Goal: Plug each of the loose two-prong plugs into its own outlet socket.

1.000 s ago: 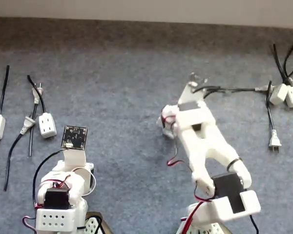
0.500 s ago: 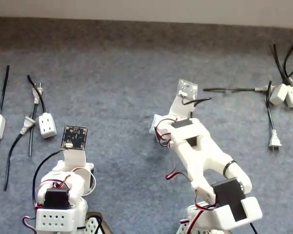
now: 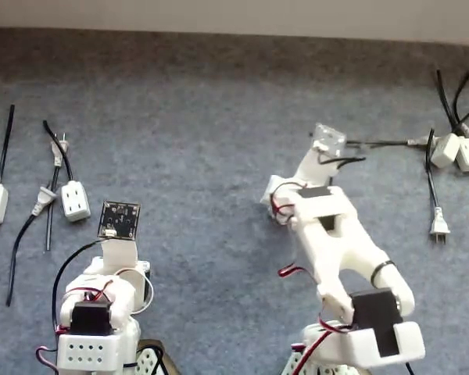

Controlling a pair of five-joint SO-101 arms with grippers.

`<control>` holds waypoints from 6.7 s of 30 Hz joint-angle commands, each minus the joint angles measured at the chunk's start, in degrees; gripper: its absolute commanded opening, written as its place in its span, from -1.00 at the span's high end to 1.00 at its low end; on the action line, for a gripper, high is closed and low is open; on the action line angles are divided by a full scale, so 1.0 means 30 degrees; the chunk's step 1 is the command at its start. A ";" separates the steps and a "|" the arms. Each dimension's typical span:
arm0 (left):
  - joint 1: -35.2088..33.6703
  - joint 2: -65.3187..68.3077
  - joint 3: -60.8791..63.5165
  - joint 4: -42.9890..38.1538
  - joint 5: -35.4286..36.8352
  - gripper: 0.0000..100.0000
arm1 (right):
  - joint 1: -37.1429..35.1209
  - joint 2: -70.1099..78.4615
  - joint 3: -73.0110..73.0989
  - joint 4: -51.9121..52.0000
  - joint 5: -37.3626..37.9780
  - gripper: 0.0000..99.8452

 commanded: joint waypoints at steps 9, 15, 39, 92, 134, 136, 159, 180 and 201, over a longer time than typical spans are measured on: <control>0.0337 0.0015 0.0308 0.0088 -0.0059 0.97 | -0.0894 -0.9421 0.3004 0.1011 0.0322 0.34; 0.0278 -0.0044 0.0190 -0.0938 -0.0117 0.97 | 0.3238 -1.3114 0.6022 0.1011 0.0293 0.34; -0.9158 0.9480 -1.1179 -0.7648 -0.5128 0.44 | 0.4791 -1.5956 1.3729 -0.5934 0.2960 0.34; -0.9597 4.3092 -3.7934 0.5187 -1.7172 0.97 | 0.4176 -1.5956 1.3729 -0.5963 0.2989 0.34; -0.1568 3.5033 -2.4249 -0.1026 -1.5912 0.62 | 0.4176 -1.5956 1.3817 -0.5993 0.3018 0.34; -0.1538 3.5033 -2.4249 -0.1055 -1.5912 0.61 | 0.4176 -1.5956 1.3817 -0.5993 0.3018 0.34; 0.1040 3.4828 -2.1114 -0.2755 -1.5912 0.62 | 0.4176 -1.5956 1.3817 -0.5993 0.3018 0.34; 0.1128 3.4828 -2.1143 -0.2784 -1.5912 0.96 | 0.4176 -1.5956 1.3729 -0.5993 0.3018 0.34; 0.0630 3.4857 -2.6125 0.1377 -1.5912 0.55 | 0.4176 -1.5956 1.3729 -0.5993 0.3018 0.34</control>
